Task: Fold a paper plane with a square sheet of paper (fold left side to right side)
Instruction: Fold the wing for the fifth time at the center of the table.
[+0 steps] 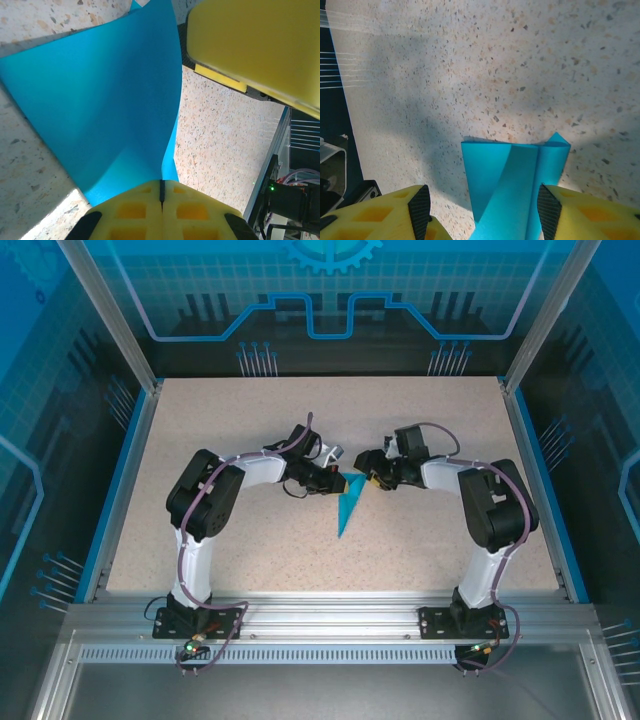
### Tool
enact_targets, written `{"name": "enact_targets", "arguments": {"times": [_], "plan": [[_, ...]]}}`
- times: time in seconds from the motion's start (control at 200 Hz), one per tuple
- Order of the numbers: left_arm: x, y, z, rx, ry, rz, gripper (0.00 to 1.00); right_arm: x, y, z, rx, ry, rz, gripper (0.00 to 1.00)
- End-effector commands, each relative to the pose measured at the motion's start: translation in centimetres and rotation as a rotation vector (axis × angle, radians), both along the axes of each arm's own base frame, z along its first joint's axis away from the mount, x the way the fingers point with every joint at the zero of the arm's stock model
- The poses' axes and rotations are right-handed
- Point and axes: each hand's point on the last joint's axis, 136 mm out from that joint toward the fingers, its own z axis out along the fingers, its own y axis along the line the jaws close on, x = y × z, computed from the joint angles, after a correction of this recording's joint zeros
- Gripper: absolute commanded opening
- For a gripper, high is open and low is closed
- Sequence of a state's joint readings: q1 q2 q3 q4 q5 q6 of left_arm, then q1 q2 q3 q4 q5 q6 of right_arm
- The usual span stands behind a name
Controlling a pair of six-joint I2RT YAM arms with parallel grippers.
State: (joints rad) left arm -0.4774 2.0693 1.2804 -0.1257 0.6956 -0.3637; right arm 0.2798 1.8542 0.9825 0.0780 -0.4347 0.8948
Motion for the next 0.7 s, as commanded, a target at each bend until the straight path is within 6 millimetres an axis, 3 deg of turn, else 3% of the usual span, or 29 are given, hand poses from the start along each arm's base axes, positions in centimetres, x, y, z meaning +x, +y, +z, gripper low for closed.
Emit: {"name": "enact_targets", "arguments": {"times": [0.0,0.41,0.695], "plan": [[0.2,0.6,-0.8,0.018,0.009,0.002,0.00,0.0,1.0,-0.3,0.014,0.026,0.023,0.61],[0.1,0.6,-0.9,0.019,0.009,0.000,0.00,-0.2,1.5,-1.4,-0.008,0.059,0.034,0.60],[0.3,1.1,-0.9,0.054,-0.015,-0.001,0.01,-1.5,0.8,-3.2,-0.134,0.148,0.062,0.60]]}}
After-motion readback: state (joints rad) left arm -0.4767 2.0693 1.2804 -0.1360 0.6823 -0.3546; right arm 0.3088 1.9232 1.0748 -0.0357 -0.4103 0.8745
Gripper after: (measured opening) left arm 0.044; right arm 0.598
